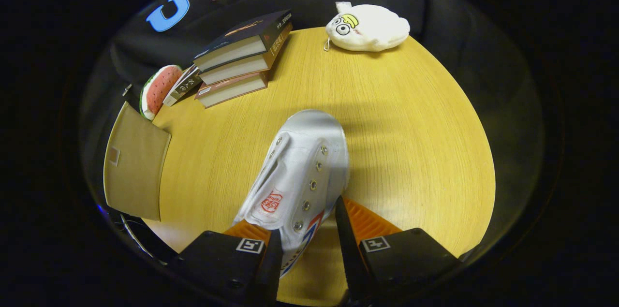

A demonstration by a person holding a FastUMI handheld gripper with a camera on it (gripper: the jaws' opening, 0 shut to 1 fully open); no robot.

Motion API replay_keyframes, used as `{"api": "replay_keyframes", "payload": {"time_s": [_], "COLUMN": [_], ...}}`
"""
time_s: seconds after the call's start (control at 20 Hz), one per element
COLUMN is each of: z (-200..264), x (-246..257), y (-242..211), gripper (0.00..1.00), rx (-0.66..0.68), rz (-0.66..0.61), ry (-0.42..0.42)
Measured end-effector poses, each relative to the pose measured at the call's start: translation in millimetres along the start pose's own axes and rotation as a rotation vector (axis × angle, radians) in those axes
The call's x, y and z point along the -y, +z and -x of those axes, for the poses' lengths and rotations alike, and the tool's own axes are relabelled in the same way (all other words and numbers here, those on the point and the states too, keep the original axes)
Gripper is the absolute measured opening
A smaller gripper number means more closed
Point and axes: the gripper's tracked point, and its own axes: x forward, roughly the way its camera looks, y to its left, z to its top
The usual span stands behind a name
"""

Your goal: Open the storage box then place both shoes into the box .Put the left shoe in first, then the right shoe, with the right side of both shoes facing outward in a uniform manner.

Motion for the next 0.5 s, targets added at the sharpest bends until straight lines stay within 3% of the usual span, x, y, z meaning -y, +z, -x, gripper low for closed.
{"api": "replay_keyframes", "payload": {"time_s": [0.1, 0.15, 0.3, 0.5], "z": [1.4, -0.5, 5.6, 12.8], "x": [9.7, 12.4, 15.8, 14.9], "y": [1.6, 1.8, 2.8, 13.5], "gripper": [0.36, 0.19, 0.07, 0.05], "rx": [0.020, 0.020, 0.002, 0.012], "rz": [-0.033, -0.035, -0.119, -0.225], "ry": [-0.038, -0.038, 0.001, 0.031]}}
